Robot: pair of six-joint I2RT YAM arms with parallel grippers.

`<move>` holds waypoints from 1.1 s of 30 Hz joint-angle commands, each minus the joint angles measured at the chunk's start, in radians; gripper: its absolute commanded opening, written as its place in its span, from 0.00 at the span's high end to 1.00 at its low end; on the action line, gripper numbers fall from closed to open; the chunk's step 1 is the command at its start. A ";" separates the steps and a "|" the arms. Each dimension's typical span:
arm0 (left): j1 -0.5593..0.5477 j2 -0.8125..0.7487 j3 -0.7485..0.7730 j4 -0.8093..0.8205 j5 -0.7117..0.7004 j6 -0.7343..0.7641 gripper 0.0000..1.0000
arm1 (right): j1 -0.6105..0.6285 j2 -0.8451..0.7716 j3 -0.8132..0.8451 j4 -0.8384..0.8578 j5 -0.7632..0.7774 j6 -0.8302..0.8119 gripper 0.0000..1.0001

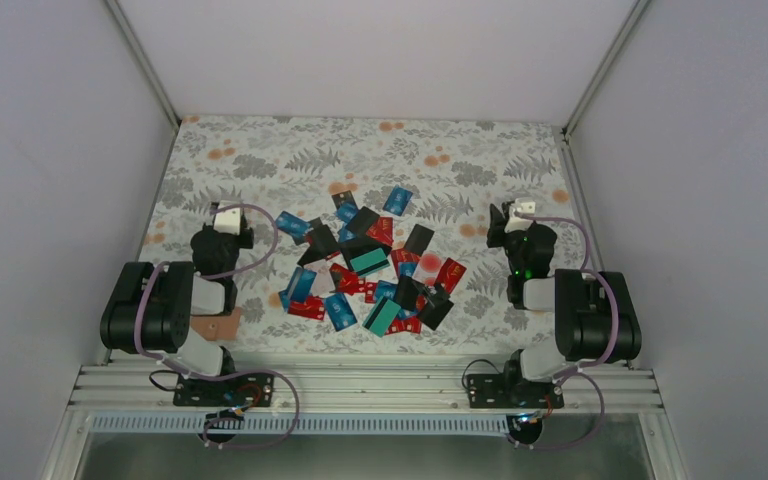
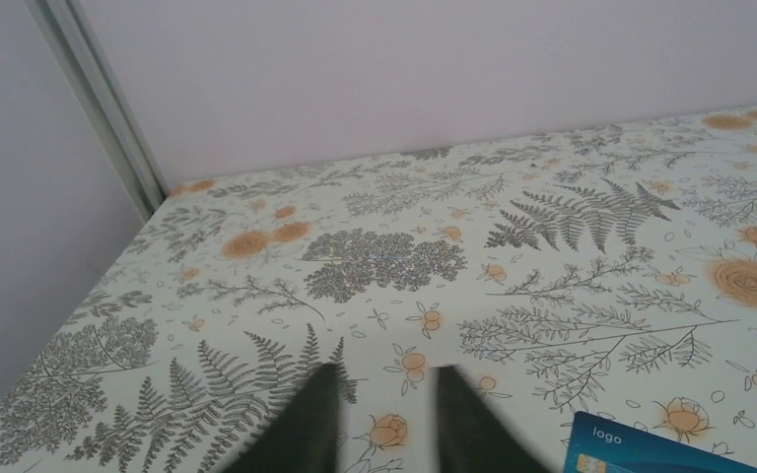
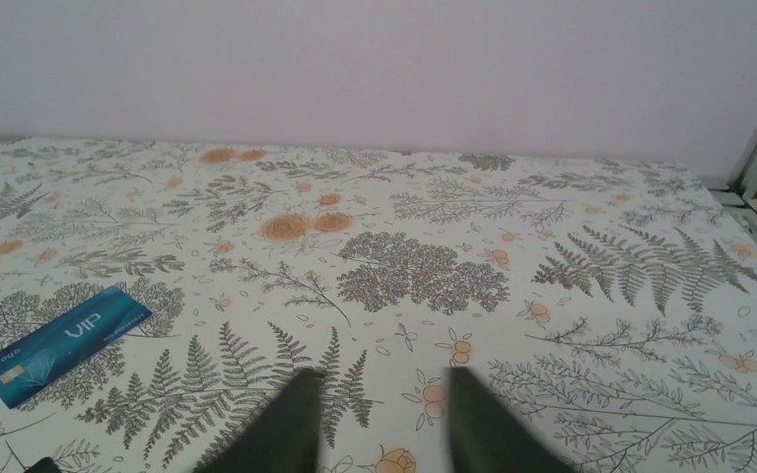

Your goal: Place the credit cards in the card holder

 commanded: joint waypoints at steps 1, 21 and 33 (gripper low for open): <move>-0.003 0.013 0.019 0.040 0.015 -0.005 0.13 | -0.004 0.008 0.023 0.040 0.005 -0.005 0.28; -0.019 -0.138 0.709 -1.329 -0.235 -0.221 0.00 | -0.003 -0.056 0.517 -0.781 0.051 0.085 0.00; -0.010 -0.227 0.835 -1.861 -0.131 -0.480 0.00 | -0.002 -0.152 0.714 -1.095 0.040 0.216 0.00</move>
